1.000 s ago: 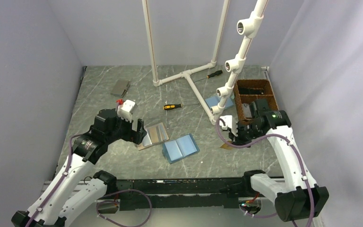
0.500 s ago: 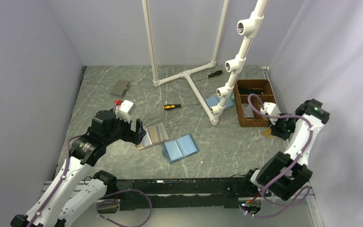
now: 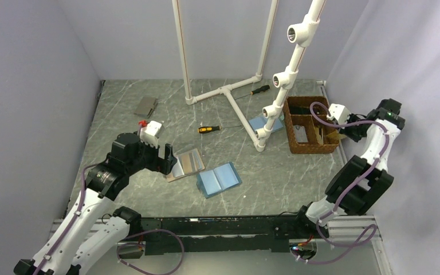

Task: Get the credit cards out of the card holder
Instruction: Place the credit card in the storage box.

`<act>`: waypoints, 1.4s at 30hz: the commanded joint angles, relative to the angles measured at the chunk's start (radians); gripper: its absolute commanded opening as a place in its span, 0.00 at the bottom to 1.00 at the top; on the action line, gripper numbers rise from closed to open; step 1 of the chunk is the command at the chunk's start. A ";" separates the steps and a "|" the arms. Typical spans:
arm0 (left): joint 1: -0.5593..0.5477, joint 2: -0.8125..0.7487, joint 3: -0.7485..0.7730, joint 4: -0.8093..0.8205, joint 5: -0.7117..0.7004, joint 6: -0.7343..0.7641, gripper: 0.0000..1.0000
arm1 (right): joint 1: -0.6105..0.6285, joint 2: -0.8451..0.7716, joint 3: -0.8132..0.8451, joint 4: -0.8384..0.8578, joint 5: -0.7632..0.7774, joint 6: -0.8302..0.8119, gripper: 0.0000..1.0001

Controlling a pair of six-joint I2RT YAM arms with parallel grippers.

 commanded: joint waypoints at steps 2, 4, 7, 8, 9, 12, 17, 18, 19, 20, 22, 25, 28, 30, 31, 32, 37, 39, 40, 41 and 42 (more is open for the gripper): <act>0.010 -0.003 0.011 0.026 0.017 0.015 0.99 | 0.097 0.073 0.048 0.128 -0.027 -0.020 0.13; 0.013 -0.003 0.011 0.026 0.018 0.015 0.99 | 0.136 0.108 0.071 0.149 0.020 0.006 0.06; 0.016 -0.005 0.010 0.027 0.021 0.016 0.99 | 0.164 0.149 0.109 0.163 0.058 0.039 0.00; 0.016 -0.006 0.010 0.028 0.021 0.018 0.99 | 0.167 0.159 0.120 0.166 0.063 0.051 0.00; 0.018 -0.007 0.010 0.029 0.023 0.018 0.99 | 0.168 0.165 0.129 0.169 0.066 0.064 0.00; 0.019 -0.014 0.010 0.029 0.026 0.020 1.00 | 0.167 0.183 0.145 0.158 0.070 0.098 0.00; 0.022 -0.023 0.010 0.032 0.033 0.020 0.99 | 0.165 0.171 0.108 0.066 0.082 0.104 0.00; 0.022 -0.027 0.009 0.031 0.034 0.018 0.99 | 0.165 0.162 0.089 0.050 0.090 0.106 0.00; 0.022 -0.027 0.008 0.033 0.033 0.017 1.00 | 0.165 0.151 0.069 0.025 0.095 0.104 0.00; 0.022 -0.030 0.007 0.034 0.034 0.015 0.99 | 0.165 0.139 0.051 -0.005 0.099 0.102 0.00; 0.024 -0.031 0.007 0.036 0.039 0.011 1.00 | 0.165 0.105 0.001 -0.073 0.096 0.094 0.00; 0.025 -0.024 0.008 0.035 0.050 0.005 0.99 | 0.162 0.018 -0.119 -0.100 0.071 0.095 0.00; 0.028 -0.010 0.014 0.036 0.072 -0.006 0.99 | 0.163 -0.103 -0.269 -0.093 0.031 0.074 0.00; 0.033 -0.005 0.018 0.039 0.090 -0.023 0.99 | 0.163 -0.169 -0.334 -0.102 -0.002 0.057 0.00; 0.038 -0.003 0.021 0.041 0.098 -0.036 0.99 | 0.164 -0.198 -0.357 -0.111 -0.021 0.047 0.00; 0.045 -0.003 0.023 0.043 0.107 -0.051 0.99 | 0.167 -0.221 -0.375 -0.122 -0.041 0.035 0.00; 0.107 0.005 0.007 0.091 0.228 -0.134 0.99 | 0.212 -0.321 -0.431 -0.193 -0.119 -0.036 0.01; 0.126 0.019 -0.004 0.114 0.280 -0.176 0.99 | 0.264 -0.352 -0.446 -0.215 -0.125 -0.039 0.03; 0.131 0.029 -0.008 0.125 0.297 -0.196 0.99 | 0.299 -0.367 -0.454 -0.218 -0.126 -0.025 0.04; 0.133 0.041 -0.012 0.135 0.313 -0.217 0.99 | 0.337 -0.381 -0.461 -0.217 -0.126 -0.007 0.05; 0.133 0.049 -0.018 0.145 0.324 -0.238 1.00 | 0.381 -0.397 -0.469 -0.211 -0.128 0.028 0.06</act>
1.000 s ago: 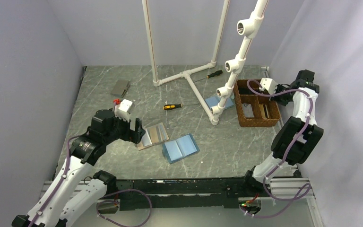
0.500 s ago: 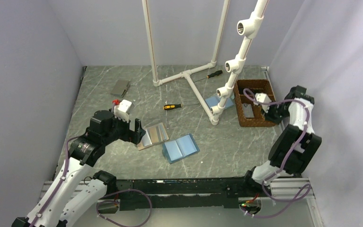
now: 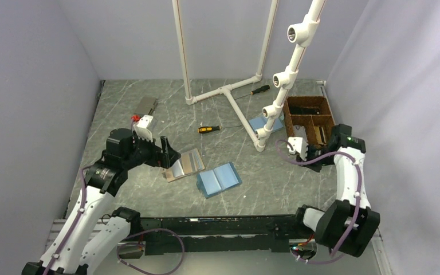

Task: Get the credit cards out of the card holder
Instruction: Place the credit card in the storage box, then remove the credit card from the card holder.

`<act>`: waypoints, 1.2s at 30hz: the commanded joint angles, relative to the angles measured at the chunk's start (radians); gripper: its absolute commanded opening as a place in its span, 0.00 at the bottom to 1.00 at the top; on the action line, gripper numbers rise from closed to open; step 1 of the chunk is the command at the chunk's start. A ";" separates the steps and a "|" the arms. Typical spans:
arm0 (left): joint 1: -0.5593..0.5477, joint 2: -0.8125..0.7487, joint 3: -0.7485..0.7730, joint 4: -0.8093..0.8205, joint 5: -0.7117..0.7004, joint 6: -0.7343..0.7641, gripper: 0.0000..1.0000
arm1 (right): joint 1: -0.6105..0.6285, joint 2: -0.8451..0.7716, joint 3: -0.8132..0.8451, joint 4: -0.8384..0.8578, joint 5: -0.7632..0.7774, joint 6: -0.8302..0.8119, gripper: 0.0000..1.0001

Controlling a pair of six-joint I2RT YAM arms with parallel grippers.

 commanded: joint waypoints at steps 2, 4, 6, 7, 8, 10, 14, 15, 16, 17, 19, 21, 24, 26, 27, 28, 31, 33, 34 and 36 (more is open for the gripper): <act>0.012 0.041 -0.031 0.108 0.136 -0.147 0.99 | 0.199 -0.085 -0.037 -0.028 -0.088 0.059 0.08; 0.012 0.044 -0.049 0.138 0.151 -0.189 0.99 | 0.271 -0.107 -0.043 -0.011 -0.107 0.105 0.08; 0.012 0.040 -0.071 0.165 0.160 -0.227 0.99 | 0.326 -0.118 -0.041 -0.005 -0.133 0.132 0.09; 0.012 0.034 -0.086 0.186 0.165 -0.246 0.99 | 0.347 -0.121 -0.039 -0.001 -0.150 0.143 0.09; 0.012 0.028 -0.101 0.205 0.171 -0.261 1.00 | 0.366 -0.123 -0.039 -0.001 -0.165 0.150 0.09; 0.012 0.014 -0.133 0.240 0.179 -0.298 0.99 | 0.397 -0.126 -0.045 0.002 -0.195 0.150 0.09; 0.012 -0.001 -0.200 0.304 0.170 -0.371 0.99 | 0.493 -0.134 -0.069 0.038 -0.247 0.171 0.10; 0.012 -0.001 -0.217 0.322 0.170 -0.391 0.99 | 0.513 -0.131 -0.071 0.051 -0.256 0.179 0.10; 0.012 0.000 -0.232 0.342 0.171 -0.411 0.99 | 0.535 -0.126 -0.070 0.059 -0.261 0.188 0.10; 0.012 0.001 -0.248 0.364 0.176 -0.430 1.00 | 0.556 -0.123 -0.068 0.070 -0.268 0.200 0.10; 0.012 0.006 -0.274 0.408 0.184 -0.469 0.99 | 0.611 -0.111 -0.064 0.096 -0.271 0.232 0.10; 0.013 0.012 -0.293 0.442 0.190 -0.498 0.99 | 0.692 -0.099 -0.052 0.132 -0.243 0.291 0.11; 0.013 0.026 -0.303 0.447 0.187 -0.514 0.99 | 0.803 -0.077 -0.017 0.178 -0.192 0.368 0.11; 0.012 0.043 -0.299 0.423 0.189 -0.495 0.99 | 0.863 -0.054 0.019 0.186 -0.172 0.409 0.12; 0.012 0.054 -0.291 0.406 0.195 -0.480 0.98 | 0.897 -0.040 0.036 0.188 -0.159 0.426 0.12; 0.012 0.066 -0.281 0.386 0.197 -0.466 0.98 | 0.923 -0.025 0.053 0.191 -0.153 0.445 0.12; 0.012 0.105 -0.245 0.307 0.196 -0.433 0.97 | 0.962 0.014 0.085 0.198 -0.169 0.490 0.13; 0.012 0.122 -0.228 0.270 0.193 -0.425 0.96 | 0.964 0.035 0.090 0.194 -0.167 0.501 0.15; 0.012 0.127 -0.220 0.256 0.189 -0.427 0.95 | 0.964 0.037 0.086 0.199 -0.160 0.509 0.16; 0.012 0.136 -0.219 0.248 0.188 -0.439 0.95 | 0.964 0.028 0.066 0.210 -0.156 0.508 0.17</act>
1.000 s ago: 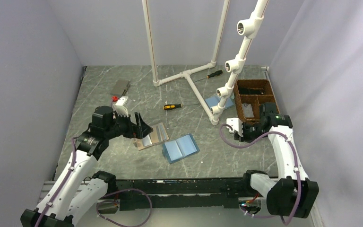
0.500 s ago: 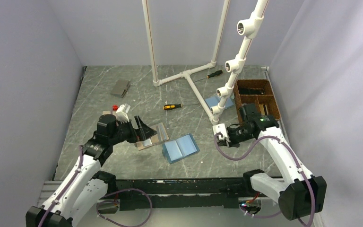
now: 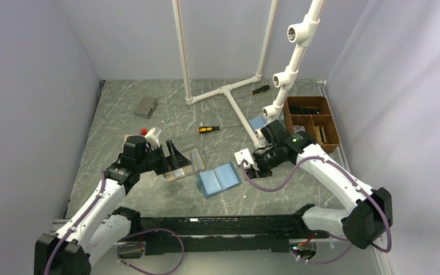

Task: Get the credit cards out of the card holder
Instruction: Remove the credit card from the card holder.

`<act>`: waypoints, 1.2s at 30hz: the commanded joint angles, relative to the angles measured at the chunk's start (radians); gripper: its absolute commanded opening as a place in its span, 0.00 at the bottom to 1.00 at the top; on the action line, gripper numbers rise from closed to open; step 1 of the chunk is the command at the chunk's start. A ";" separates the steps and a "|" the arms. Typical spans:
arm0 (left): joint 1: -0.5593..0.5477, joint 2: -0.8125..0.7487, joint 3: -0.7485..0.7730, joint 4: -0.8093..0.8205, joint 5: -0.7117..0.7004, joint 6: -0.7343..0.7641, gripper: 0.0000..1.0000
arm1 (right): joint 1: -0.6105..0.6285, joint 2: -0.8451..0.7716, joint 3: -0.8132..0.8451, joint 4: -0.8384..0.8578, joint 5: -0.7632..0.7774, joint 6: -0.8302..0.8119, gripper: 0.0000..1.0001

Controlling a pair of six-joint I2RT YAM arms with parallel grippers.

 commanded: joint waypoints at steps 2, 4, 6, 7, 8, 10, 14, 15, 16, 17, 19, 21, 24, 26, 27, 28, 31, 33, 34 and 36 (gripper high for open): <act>0.003 0.015 0.047 -0.043 0.018 -0.008 0.95 | 0.003 -0.017 -0.006 0.040 -0.010 0.044 0.18; 0.000 0.021 0.036 -0.029 0.018 -0.025 0.95 | 0.003 -0.020 -0.016 0.048 -0.009 0.047 0.19; -0.005 0.029 0.021 -0.002 0.020 -0.038 0.95 | 0.003 -0.020 -0.025 0.062 -0.007 0.055 0.19; -0.009 0.033 0.012 0.014 0.022 -0.045 0.95 | 0.003 -0.018 -0.031 0.069 -0.005 0.060 0.19; -0.010 0.038 0.006 0.032 0.026 -0.051 0.95 | 0.003 -0.017 -0.036 0.076 -0.006 0.062 0.20; -0.012 0.048 -0.010 0.073 0.033 -0.061 0.95 | 0.008 -0.019 -0.049 0.102 -0.004 0.083 0.21; -0.012 0.080 -0.032 0.155 0.046 -0.079 0.95 | 0.036 -0.029 -0.079 0.175 0.029 0.145 0.21; -0.012 0.091 -0.034 0.167 0.045 -0.081 0.95 | 0.046 -0.026 -0.084 0.195 0.041 0.168 0.21; -0.012 0.099 -0.034 0.174 0.042 -0.084 0.95 | 0.057 -0.022 -0.087 0.212 0.053 0.188 0.21; -0.012 0.108 -0.034 0.178 0.038 -0.083 0.95 | 0.071 -0.016 -0.091 0.233 0.070 0.207 0.21; -0.012 0.123 -0.035 0.185 0.025 -0.085 0.95 | 0.113 -0.001 -0.097 0.283 0.118 0.250 0.20; -0.012 0.135 -0.035 0.192 0.009 -0.092 0.94 | 0.159 0.022 -0.097 0.319 0.175 0.287 0.19; -0.012 0.155 -0.030 0.212 -0.005 -0.101 0.92 | 0.227 0.067 -0.085 0.378 0.286 0.347 0.15; -0.012 0.165 -0.022 0.212 -0.015 -0.099 0.91 | 0.271 0.101 -0.067 0.404 0.357 0.381 0.12; -0.012 0.169 -0.018 0.209 -0.023 -0.096 0.89 | 0.289 0.118 -0.055 0.411 0.393 0.392 0.11; -0.012 0.170 -0.014 0.201 -0.033 -0.094 0.89 | 0.304 0.135 -0.041 0.415 0.420 0.402 0.10; -0.012 0.166 -0.004 0.162 -0.060 -0.076 0.89 | 0.320 0.179 0.017 0.413 0.449 0.429 0.09; -0.012 0.161 0.001 0.140 -0.085 -0.064 0.87 | 0.320 0.211 0.065 0.412 0.450 0.451 0.08; -0.012 0.160 0.003 0.133 -0.096 -0.058 0.87 | 0.321 0.229 0.091 0.411 0.447 0.464 0.08; -0.012 0.159 0.002 0.129 -0.117 -0.053 0.84 | 0.321 0.271 0.147 0.418 0.442 0.501 0.08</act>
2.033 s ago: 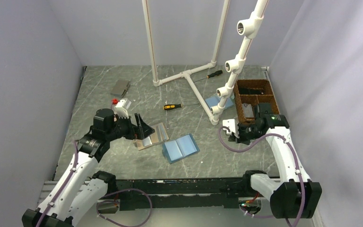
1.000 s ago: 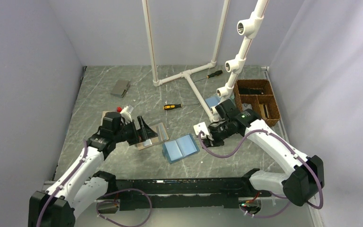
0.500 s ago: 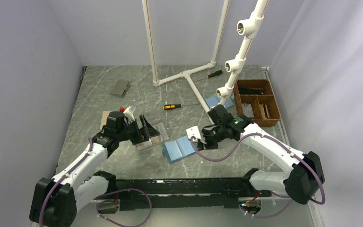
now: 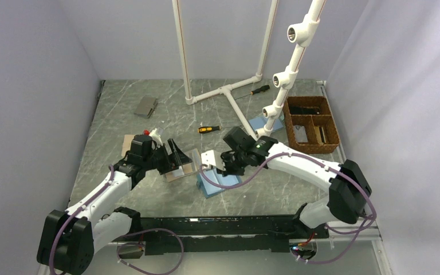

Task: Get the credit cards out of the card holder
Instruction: Remove the credit card from the card holder.

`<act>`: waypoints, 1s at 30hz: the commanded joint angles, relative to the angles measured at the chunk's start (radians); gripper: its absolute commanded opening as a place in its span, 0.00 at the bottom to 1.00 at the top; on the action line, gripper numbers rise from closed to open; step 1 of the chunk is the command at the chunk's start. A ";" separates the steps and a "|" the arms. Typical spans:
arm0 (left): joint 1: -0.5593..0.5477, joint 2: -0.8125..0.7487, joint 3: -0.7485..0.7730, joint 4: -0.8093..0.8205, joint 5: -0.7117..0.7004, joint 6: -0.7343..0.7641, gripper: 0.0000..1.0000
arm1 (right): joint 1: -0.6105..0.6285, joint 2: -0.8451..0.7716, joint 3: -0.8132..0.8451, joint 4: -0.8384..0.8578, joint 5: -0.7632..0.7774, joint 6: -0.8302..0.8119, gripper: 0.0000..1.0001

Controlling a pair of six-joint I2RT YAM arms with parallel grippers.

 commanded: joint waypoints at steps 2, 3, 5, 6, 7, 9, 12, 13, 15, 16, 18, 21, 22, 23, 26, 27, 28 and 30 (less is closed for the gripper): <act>-0.004 -0.009 0.030 -0.006 -0.076 0.026 0.79 | 0.002 0.084 0.168 0.086 0.029 0.137 0.08; -0.004 -0.009 0.025 0.003 -0.083 0.027 0.76 | 0.002 0.105 0.185 0.107 0.029 0.172 0.08; -0.002 -0.008 0.017 0.020 -0.096 0.033 0.73 | 0.002 0.146 0.214 0.162 0.018 0.256 0.08; -0.002 -0.008 0.016 0.025 -0.101 0.039 0.71 | 0.002 0.175 0.225 0.196 0.018 0.311 0.07; -0.002 -0.007 0.016 0.027 -0.103 0.045 0.69 | 0.002 0.198 0.239 0.223 0.009 0.366 0.07; -0.002 -0.008 0.013 0.042 -0.106 0.056 0.65 | 0.002 0.254 0.269 0.252 0.002 0.483 0.07; -0.002 -0.006 -0.015 0.096 -0.113 0.046 0.59 | 0.000 0.324 0.291 0.285 0.006 0.624 0.05; -0.001 -0.003 -0.027 0.125 -0.116 0.038 0.57 | 0.000 0.339 0.288 0.302 0.010 0.663 0.04; -0.001 0.007 -0.052 0.185 -0.117 0.025 0.54 | 0.000 0.362 0.281 0.334 0.044 0.724 0.04; -0.001 0.012 -0.063 0.204 -0.119 0.020 0.53 | 0.000 0.370 0.279 0.347 0.063 0.750 0.03; -0.001 0.024 -0.076 0.233 -0.116 0.016 0.52 | -0.001 0.388 0.282 0.364 0.091 0.788 0.03; -0.001 0.037 -0.084 0.249 -0.111 0.019 0.51 | -0.008 0.417 0.290 0.372 0.085 0.834 0.02; -0.001 0.038 -0.090 0.254 -0.110 0.018 0.51 | -0.010 0.430 0.295 0.371 0.074 0.840 0.02; 0.000 0.037 -0.097 0.257 -0.110 0.016 0.51 | -0.013 0.443 0.304 0.366 0.065 0.848 0.01; 0.000 0.015 -0.107 0.239 -0.128 0.023 0.50 | -0.023 0.484 0.339 0.349 0.052 0.860 0.00; 0.000 0.005 -0.110 0.227 -0.139 0.025 0.50 | -0.031 0.495 0.354 0.342 0.044 0.868 0.00; 0.000 -0.003 -0.112 0.226 -0.149 0.026 0.50 | -0.041 0.508 0.368 0.338 0.031 0.884 0.00; 0.001 -0.013 -0.119 0.224 -0.155 0.027 0.49 | -0.059 0.538 0.400 0.327 -0.007 0.905 0.00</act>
